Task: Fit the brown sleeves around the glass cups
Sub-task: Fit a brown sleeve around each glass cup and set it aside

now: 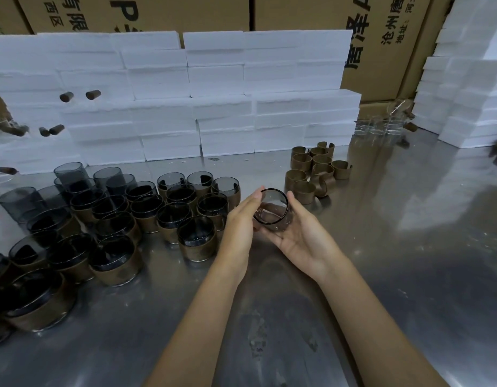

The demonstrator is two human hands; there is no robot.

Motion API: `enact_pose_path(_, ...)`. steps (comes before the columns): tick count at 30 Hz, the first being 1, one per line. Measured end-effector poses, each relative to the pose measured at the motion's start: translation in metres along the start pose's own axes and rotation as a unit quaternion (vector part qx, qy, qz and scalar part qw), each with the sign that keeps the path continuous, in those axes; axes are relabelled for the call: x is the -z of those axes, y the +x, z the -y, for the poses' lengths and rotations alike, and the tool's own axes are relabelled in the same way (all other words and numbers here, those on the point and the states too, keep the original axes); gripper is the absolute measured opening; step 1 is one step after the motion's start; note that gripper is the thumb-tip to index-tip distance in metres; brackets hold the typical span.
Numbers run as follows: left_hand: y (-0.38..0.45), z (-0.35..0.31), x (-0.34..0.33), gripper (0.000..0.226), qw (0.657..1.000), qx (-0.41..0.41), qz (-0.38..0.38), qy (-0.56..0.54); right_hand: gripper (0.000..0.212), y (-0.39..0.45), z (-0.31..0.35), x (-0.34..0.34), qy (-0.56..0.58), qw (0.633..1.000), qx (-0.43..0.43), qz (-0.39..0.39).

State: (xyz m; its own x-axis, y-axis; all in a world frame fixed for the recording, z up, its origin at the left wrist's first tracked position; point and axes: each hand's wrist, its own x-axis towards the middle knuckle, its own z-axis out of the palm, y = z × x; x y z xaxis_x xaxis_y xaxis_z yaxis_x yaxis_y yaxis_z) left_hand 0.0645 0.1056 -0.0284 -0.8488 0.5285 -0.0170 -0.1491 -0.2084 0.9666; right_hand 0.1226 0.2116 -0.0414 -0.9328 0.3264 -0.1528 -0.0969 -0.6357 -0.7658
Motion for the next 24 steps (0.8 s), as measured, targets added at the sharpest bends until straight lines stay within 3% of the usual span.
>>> enact_pose_path(5,0.001,-0.002,0.000,0.045,0.999,0.030,0.034,-0.010,0.049,0.002,0.001,0.001,0.042,0.999,0.012,-0.012)
enact_pose_path(10,-0.002,0.005,-0.001,0.072,0.977,-0.080,0.022,0.194,0.049,0.006,-0.001,0.002,0.005,0.994,0.084,-0.066)
enact_pose_path(12,-0.001,0.008,0.000,0.071,0.975,-0.078,0.005,0.209,0.056,0.007,-0.001,0.002,0.003,0.995,0.077,-0.071)
enact_pose_path(14,0.002,0.009,0.002,0.060,0.987,-0.045,-0.009,0.153,0.051,0.007,-0.001,0.002,-0.039,0.990,0.094,-0.094)
enact_pose_path(16,0.006,0.011,0.004,0.043,0.999,-0.008,0.008,0.046,0.039,0.007,-0.003,0.000,-0.138,0.967,0.148,-0.156)
enact_pose_path(19,0.010,0.012,0.002,0.040,0.995,0.046,0.025,-0.086,0.039,0.005,-0.009,-0.004,-0.293,0.907,0.234,-0.190)
enact_pose_path(24,0.009,0.013,0.004,0.048,0.987,0.064,0.081,-0.120,0.034,0.000,-0.014,-0.007,-0.418,0.826,0.309,-0.216)
